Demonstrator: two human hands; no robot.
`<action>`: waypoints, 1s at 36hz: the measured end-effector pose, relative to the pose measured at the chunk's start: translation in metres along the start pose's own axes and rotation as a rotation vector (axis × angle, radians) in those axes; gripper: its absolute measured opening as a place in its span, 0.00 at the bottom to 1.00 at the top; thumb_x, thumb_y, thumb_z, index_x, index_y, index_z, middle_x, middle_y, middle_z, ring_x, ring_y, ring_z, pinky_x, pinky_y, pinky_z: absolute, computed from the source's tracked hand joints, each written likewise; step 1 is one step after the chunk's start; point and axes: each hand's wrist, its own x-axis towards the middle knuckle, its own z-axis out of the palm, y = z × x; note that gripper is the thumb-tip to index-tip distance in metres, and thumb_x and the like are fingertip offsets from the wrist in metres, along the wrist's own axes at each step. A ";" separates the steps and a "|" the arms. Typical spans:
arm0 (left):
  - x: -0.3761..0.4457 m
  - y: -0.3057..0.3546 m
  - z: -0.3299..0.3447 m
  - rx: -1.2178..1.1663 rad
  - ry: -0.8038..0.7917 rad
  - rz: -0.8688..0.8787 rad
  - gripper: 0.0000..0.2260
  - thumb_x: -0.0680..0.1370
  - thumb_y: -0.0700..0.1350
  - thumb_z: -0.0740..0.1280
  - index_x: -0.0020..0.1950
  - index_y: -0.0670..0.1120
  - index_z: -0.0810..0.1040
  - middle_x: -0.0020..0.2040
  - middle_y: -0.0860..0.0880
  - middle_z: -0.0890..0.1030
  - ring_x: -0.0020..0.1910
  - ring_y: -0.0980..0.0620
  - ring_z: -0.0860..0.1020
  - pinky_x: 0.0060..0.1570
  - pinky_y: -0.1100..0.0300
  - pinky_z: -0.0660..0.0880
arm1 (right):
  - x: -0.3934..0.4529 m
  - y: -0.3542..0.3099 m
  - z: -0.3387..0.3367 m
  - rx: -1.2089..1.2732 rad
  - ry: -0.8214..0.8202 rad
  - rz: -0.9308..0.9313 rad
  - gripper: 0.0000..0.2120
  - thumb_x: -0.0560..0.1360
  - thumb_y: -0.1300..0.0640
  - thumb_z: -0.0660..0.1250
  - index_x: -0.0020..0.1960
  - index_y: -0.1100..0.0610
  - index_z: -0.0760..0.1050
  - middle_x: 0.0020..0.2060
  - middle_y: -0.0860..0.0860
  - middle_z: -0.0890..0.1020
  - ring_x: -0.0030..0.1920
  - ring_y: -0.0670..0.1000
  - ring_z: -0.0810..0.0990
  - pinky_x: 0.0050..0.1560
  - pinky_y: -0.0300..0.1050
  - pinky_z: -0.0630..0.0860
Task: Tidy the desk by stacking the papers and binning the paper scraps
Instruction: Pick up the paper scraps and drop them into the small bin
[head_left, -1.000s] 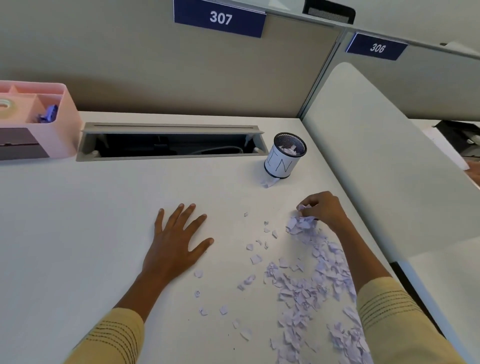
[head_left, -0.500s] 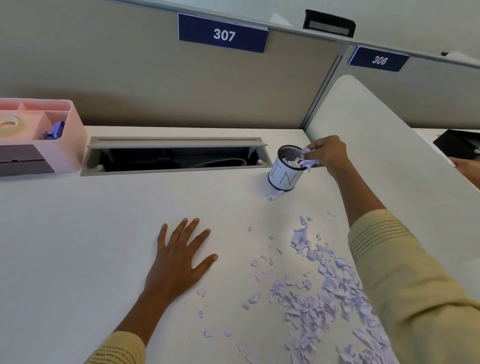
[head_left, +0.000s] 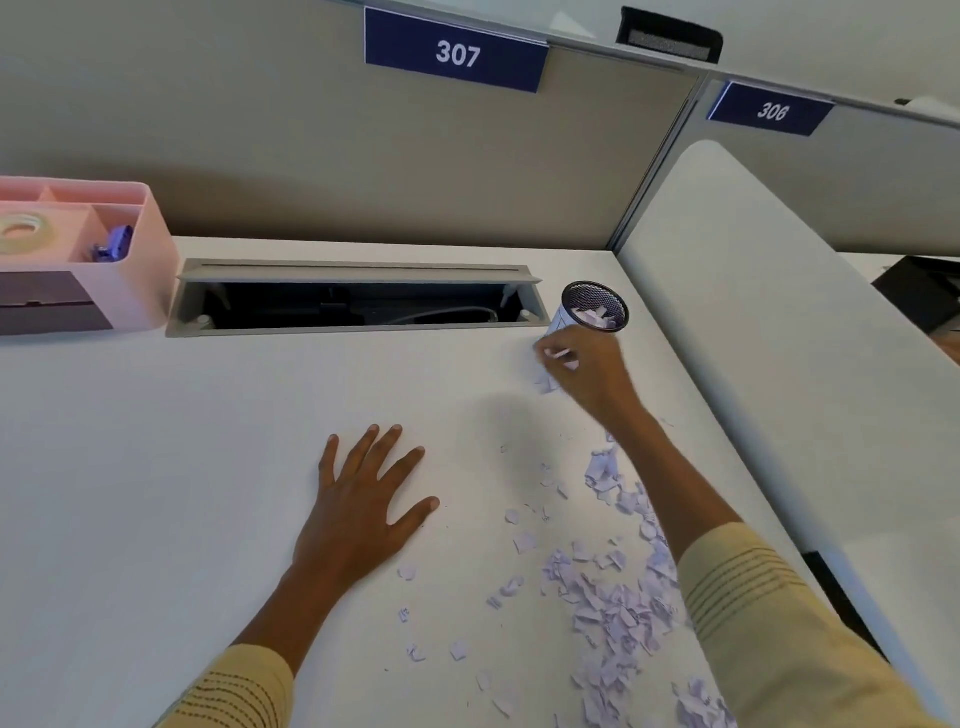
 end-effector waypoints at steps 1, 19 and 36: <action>0.000 0.000 0.000 -0.002 -0.002 -0.002 0.29 0.77 0.67 0.51 0.69 0.52 0.73 0.73 0.47 0.68 0.74 0.46 0.64 0.71 0.37 0.54 | -0.004 0.006 0.010 -0.063 -0.103 -0.040 0.09 0.73 0.60 0.70 0.53 0.58 0.82 0.51 0.55 0.83 0.50 0.53 0.80 0.54 0.45 0.74; 0.000 -0.001 0.001 0.015 -0.008 0.002 0.30 0.77 0.68 0.49 0.69 0.52 0.73 0.73 0.47 0.68 0.73 0.46 0.64 0.71 0.37 0.55 | -0.032 0.065 0.016 -0.128 -0.171 0.375 0.19 0.78 0.53 0.64 0.67 0.56 0.72 0.68 0.56 0.72 0.66 0.58 0.70 0.67 0.50 0.65; 0.000 0.000 -0.002 -0.011 -0.031 -0.011 0.31 0.78 0.68 0.47 0.69 0.52 0.73 0.73 0.47 0.68 0.74 0.46 0.64 0.70 0.36 0.56 | -0.051 0.042 0.013 -0.370 -0.244 0.446 0.03 0.72 0.65 0.69 0.42 0.62 0.82 0.40 0.59 0.82 0.40 0.57 0.78 0.37 0.37 0.69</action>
